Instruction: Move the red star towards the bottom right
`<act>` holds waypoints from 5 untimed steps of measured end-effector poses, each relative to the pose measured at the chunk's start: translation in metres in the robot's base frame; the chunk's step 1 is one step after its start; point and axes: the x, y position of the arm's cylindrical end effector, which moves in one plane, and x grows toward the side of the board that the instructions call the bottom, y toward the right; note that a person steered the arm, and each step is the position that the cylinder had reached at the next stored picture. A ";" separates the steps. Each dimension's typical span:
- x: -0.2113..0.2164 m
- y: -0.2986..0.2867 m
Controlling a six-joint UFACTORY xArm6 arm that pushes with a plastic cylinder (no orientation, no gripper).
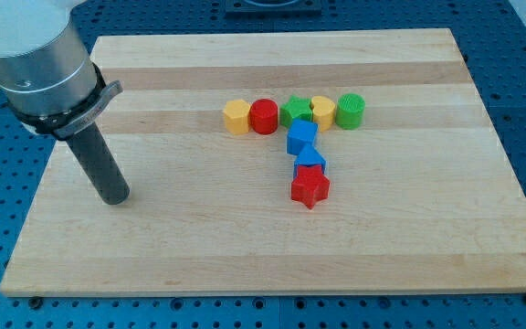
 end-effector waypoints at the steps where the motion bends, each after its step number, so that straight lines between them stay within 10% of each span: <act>1: 0.000 0.000; 5: -0.015 0.172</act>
